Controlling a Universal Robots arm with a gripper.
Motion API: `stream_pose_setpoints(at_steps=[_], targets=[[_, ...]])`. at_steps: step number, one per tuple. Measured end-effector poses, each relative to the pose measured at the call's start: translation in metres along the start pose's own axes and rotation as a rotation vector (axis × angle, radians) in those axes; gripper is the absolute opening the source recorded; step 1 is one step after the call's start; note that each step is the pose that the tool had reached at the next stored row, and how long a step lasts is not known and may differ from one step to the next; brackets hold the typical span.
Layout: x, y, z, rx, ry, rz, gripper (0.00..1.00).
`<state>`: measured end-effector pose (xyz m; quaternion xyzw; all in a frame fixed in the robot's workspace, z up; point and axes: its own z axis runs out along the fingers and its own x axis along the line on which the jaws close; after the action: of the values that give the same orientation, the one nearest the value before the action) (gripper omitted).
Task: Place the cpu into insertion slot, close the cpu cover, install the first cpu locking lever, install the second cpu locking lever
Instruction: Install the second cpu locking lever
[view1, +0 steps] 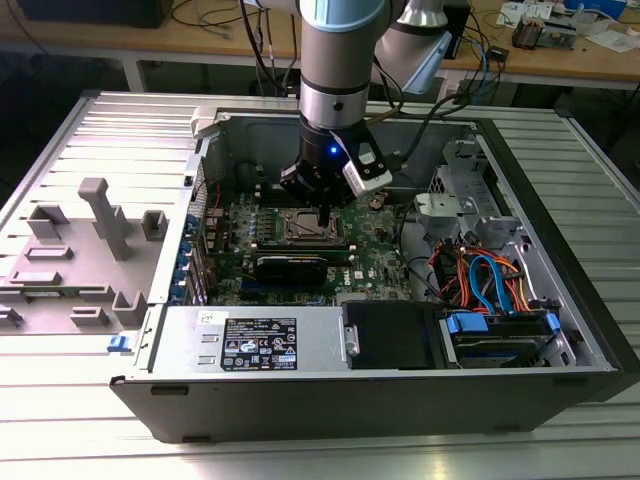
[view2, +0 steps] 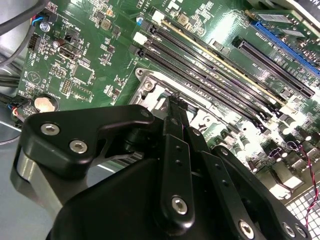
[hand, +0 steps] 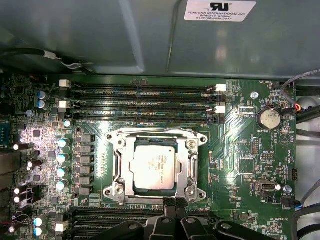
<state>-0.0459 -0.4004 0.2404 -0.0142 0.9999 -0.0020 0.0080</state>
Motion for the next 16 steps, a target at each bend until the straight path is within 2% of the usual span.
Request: stream_pose_setpoints(at_steps=[16], targets=[[0.0001, -0.0039, 0.0000, -0.0001, 0.0001, 0.000, 0.11]])
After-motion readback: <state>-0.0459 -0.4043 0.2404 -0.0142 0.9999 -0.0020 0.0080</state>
